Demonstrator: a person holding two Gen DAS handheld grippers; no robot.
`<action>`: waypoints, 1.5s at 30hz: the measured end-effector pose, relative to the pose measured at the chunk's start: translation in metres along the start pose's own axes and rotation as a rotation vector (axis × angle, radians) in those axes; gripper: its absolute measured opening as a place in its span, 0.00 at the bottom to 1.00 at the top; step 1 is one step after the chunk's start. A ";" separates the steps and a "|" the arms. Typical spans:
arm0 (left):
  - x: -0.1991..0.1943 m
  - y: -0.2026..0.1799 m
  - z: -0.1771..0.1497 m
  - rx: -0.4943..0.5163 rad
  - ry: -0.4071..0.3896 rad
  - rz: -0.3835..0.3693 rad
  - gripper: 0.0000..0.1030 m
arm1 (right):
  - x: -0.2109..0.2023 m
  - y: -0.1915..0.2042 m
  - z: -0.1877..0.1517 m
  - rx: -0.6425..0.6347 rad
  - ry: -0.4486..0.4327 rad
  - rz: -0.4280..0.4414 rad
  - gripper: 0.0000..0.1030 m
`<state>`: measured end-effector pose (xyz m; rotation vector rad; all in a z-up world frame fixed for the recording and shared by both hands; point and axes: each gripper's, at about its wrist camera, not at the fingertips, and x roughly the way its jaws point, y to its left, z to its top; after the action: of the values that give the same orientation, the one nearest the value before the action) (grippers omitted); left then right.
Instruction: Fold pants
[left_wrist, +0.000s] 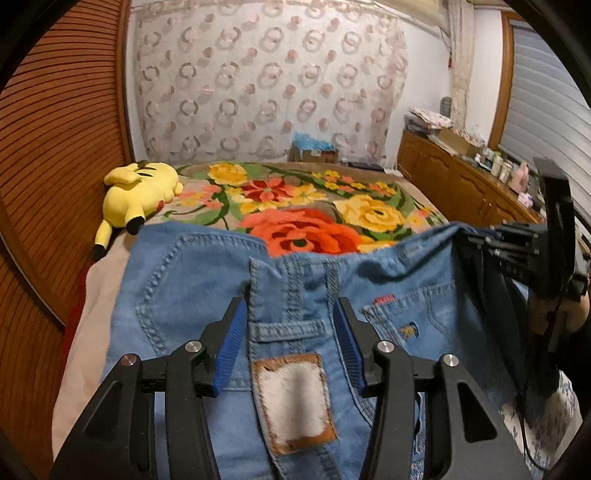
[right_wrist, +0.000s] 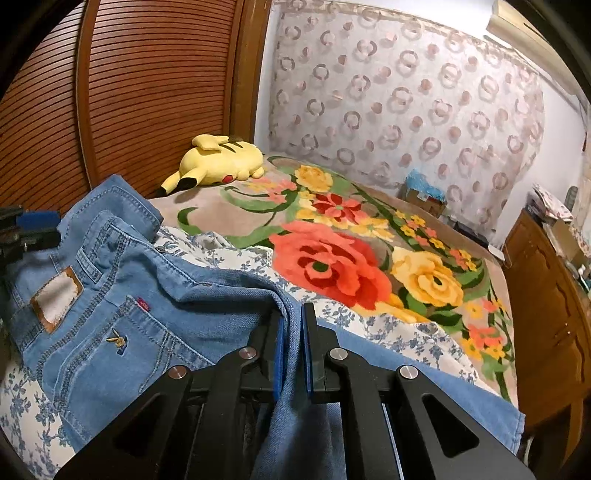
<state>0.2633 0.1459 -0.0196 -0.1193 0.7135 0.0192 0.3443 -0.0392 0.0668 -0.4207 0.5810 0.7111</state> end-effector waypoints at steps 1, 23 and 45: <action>0.002 -0.002 -0.001 0.002 0.015 -0.001 0.49 | -0.002 -0.002 -0.001 0.009 -0.001 0.003 0.17; -0.002 -0.065 -0.036 0.046 0.076 -0.147 0.79 | -0.119 -0.006 -0.106 0.237 0.092 0.068 0.49; -0.011 -0.080 -0.067 0.082 0.101 -0.162 0.79 | -0.104 0.006 -0.123 0.246 0.247 0.063 0.28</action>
<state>0.2160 0.0588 -0.0542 -0.0998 0.8030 -0.1717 0.2336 -0.1520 0.0372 -0.2633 0.9077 0.6422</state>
